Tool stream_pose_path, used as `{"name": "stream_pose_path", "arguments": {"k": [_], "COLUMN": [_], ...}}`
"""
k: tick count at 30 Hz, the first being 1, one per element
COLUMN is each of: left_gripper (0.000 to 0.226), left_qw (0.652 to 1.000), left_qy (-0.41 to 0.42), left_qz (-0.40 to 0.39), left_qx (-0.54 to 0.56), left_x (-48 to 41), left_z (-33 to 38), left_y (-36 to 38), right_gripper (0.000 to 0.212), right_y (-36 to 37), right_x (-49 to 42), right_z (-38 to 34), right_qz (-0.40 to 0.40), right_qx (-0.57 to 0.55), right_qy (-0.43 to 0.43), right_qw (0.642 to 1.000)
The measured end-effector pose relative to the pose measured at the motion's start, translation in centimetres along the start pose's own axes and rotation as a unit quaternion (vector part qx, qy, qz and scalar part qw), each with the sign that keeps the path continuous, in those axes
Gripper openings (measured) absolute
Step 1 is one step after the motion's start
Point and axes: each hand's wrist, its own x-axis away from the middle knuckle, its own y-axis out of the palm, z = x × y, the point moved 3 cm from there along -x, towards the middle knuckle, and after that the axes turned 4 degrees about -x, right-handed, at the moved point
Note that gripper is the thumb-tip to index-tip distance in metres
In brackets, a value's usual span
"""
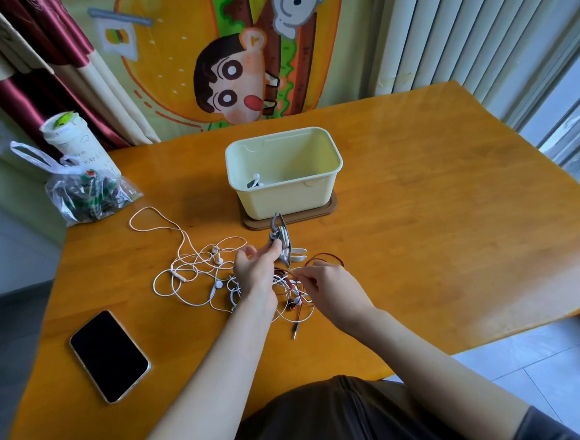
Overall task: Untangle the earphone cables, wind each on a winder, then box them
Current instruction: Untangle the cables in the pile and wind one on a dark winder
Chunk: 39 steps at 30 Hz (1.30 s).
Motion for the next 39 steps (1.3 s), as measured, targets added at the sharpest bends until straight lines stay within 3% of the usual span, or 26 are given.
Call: {"name": "stream_pose_path", "arguments": {"k": [6, 17, 19, 22, 24, 27, 32, 39], "left_gripper": [0.035, 0.039, 0.037, 0.032, 0.027, 0.026, 0.050, 0.036], "left_qw": [1.000, 0.982, 0.989, 0.997, 0.987, 0.986, 0.971, 0.957], "left_qy": [-0.012, 0.143, 0.114, -0.048, -0.102, -0.097, -0.129, -0.151], "left_qz": [0.024, -0.019, -0.020, -0.017, -0.045, -0.070, -0.147, -0.176], "left_qx": [0.006, -0.119, -0.091, 0.059, 0.117, 0.116, 0.137, 0.175], "left_x": [0.2, 0.5, 0.4, 0.0, -0.4, -0.9, -1.1, -0.9], "left_z": [0.0, 0.2, 0.3, 0.5, 0.3, 0.0, -0.5, -0.3], "left_y": [-0.3, 0.2, 0.2, 0.1, 0.1, 0.0, 0.3, 0.5], "right_gripper": [0.027, 0.024, 0.023, 0.023, 0.024, 0.023, 0.022, 0.024], "right_y": [-0.3, -1.3, -1.8, -2.3, -2.3, -2.6, -3.3, -3.5], "right_x": [0.3, -0.2, -0.3, -0.3, -0.3, -0.2, -0.2, 0.0], "right_z": [-0.7, -1.3, -1.4, -1.5, -1.7, -2.2, -2.7, -2.7], "right_qz": [-0.013, -0.024, -0.021, -0.004, -0.001, 0.000, 0.000, -0.013], "right_qx": [0.020, -0.027, -0.047, -0.032, -0.010, 0.016, 0.029, 0.054], "right_qy": [-0.021, -0.045, -0.048, -0.061, -0.076, -0.105, -0.120, -0.126], "right_qw": [0.999, 0.998, 0.998, 0.998, 0.997, 0.994, 0.992, 0.991]}}
